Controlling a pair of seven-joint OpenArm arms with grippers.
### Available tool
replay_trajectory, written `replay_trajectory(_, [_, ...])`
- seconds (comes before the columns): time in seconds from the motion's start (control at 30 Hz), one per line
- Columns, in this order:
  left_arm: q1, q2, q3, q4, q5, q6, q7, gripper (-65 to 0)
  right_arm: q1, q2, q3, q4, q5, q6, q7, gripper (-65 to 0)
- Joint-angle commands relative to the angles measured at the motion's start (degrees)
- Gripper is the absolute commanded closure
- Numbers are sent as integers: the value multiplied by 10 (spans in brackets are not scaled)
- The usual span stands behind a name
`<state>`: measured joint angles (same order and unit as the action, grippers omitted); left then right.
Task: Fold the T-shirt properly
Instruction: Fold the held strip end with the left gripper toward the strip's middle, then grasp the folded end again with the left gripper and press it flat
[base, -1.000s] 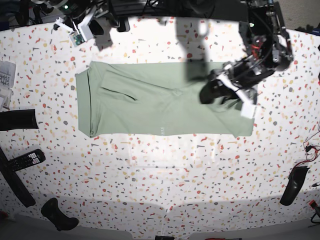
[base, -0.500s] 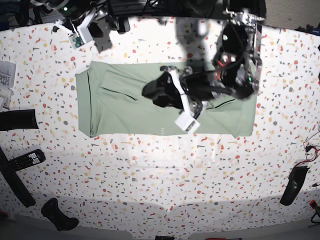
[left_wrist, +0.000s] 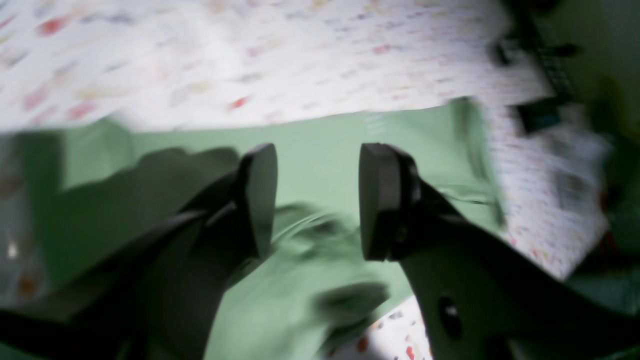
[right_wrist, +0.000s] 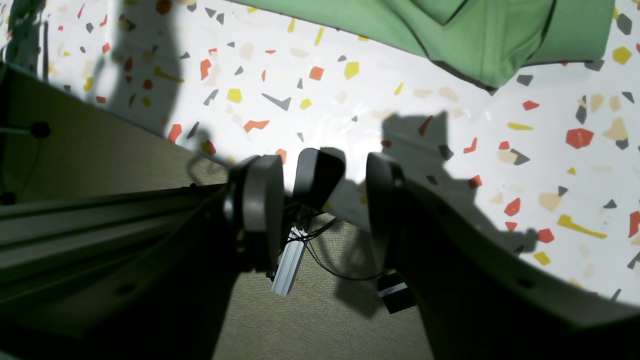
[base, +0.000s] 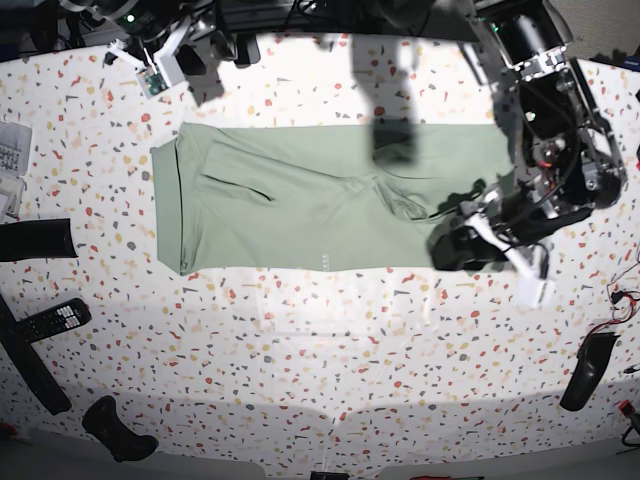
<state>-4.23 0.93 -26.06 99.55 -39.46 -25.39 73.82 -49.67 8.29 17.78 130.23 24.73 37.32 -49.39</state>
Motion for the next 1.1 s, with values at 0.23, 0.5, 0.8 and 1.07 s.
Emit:
replay_trajectory(0.23, [71, 2, -10, 10, 50, 59, -111, -248, -5, 3, 2, 11, 12, 4, 9, -261])
replay_trajectory(0.5, [110, 2, -9, 10, 45, 59, -175, -248, -2, 3, 2, 11, 15, 4, 9, -261])
replay_trajectory(0.8, [109, 2, -9, 8, 86, 70, -198, -248, 13, 3, 2, 11, 44, 4, 5, -261])
replay_trajectory(1.07, [109, 2, -8, 8, 92, 70, -192, -248, 13, 3, 2, 11, 44, 4, 5, -261])
